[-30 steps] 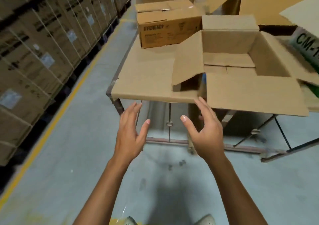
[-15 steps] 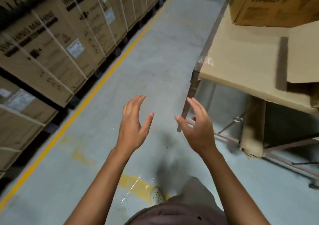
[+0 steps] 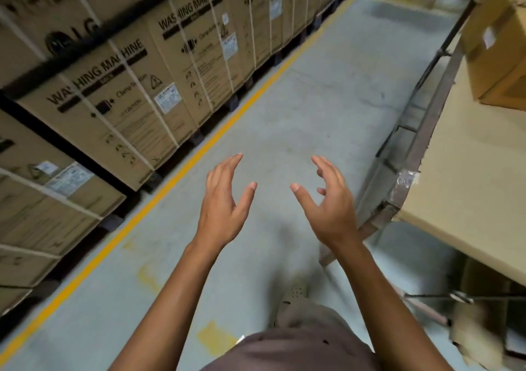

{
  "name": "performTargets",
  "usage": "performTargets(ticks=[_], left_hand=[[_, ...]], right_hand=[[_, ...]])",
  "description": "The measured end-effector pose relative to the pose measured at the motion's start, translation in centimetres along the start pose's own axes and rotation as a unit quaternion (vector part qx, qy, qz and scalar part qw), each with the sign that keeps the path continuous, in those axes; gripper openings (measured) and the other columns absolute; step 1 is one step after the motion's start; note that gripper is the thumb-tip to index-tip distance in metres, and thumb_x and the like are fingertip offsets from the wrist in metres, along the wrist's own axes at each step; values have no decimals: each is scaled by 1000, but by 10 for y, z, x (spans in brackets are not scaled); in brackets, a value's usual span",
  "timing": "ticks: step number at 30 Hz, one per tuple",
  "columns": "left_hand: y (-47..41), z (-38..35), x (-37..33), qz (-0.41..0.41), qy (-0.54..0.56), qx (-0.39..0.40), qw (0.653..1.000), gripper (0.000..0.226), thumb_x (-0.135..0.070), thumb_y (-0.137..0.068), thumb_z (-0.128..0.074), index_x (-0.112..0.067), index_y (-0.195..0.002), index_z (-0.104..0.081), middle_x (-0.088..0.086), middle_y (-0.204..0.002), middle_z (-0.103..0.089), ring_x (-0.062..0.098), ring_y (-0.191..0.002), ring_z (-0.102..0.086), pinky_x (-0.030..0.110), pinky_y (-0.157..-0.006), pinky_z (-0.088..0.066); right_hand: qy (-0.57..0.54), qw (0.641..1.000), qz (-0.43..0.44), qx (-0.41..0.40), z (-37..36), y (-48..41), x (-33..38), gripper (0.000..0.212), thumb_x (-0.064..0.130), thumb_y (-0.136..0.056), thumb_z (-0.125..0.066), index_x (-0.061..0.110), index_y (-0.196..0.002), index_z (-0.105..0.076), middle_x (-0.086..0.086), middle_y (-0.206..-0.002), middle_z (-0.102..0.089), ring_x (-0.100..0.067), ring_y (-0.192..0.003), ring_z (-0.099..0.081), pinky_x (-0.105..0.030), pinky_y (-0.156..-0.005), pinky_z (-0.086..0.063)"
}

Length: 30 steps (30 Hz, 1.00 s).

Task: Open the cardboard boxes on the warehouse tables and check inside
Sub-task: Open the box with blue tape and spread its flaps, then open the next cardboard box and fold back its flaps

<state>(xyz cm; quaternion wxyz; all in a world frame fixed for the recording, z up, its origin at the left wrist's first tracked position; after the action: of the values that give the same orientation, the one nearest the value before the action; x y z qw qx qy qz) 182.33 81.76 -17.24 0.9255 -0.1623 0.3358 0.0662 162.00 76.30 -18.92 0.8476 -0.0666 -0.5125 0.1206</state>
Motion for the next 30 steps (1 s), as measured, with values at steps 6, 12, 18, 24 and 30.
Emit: performTargets(ticks=[6, 12, 18, 24, 30], left_hand=[[-112, -16, -17, -29, 7, 1, 1000, 55, -40, -97, -52, -17, -147, -43, 1, -146, -49, 18, -137, -41, 24, -111, -28], [-203, -49, -23, -72, 29, 25, 997, 55, -39, -98, -54, -18, -148, -42, -1, -148, -47, 15, -137, -40, 2, -106, -15], [-314, -99, -18, -115, 76, 60, 989, 54, -39, -98, -53, -18, -147, -43, -2, -147, -48, 16, -137, -42, 16, -112, -27], [-438, -161, -31, -150, 179, 130, 964, 50, -37, -102, -45, -17, -147, -44, -6, -145, -48, 13, -137, -42, 50, -109, -42], [-539, -205, -68, -223, 219, 187, 931, 49, -36, -102, -45, -18, -147, -43, -14, -139, -46, 15, -135, -45, 49, -108, -43]], right_hand=[[4, 1000, 5, -4, 5, -103, -6, 69, 59, -85, -56, 22, -143, -49, 0, -148, -48, -21, -134, -48, -51, -100, -49], [14, 999, -7, -38, 8, -178, -17, 69, 58, -84, -57, 23, -143, -49, 2, -149, -47, -19, -133, -49, -50, -100, -49], [36, 994, -41, -97, 10, -253, -45, 69, 59, -84, -56, 24, -144, -47, 3, -149, -45, -19, -134, -47, -51, -100, -48], [69, 973, -96, -197, 28, -343, -67, 68, 55, -86, -59, 25, -146, -45, 4, -152, -42, -14, -139, -42, -49, -107, -44], [94, 946, -145, -276, 56, -412, -73, 68, 57, -85, -57, 32, -147, -42, 9, -154, -38, -11, -139, -40, -49, -107, -44]])
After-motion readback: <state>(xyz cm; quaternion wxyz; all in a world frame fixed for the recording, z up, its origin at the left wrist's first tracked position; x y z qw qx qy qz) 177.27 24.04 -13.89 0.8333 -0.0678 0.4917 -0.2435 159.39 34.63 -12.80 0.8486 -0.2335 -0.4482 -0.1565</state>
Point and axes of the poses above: each hand's wrist, its own y-axis away from the middle knuckle, its own z-axis out of the back of the hand, x = y × z, the point moved 4 cm from there along -y, towards the middle knuckle
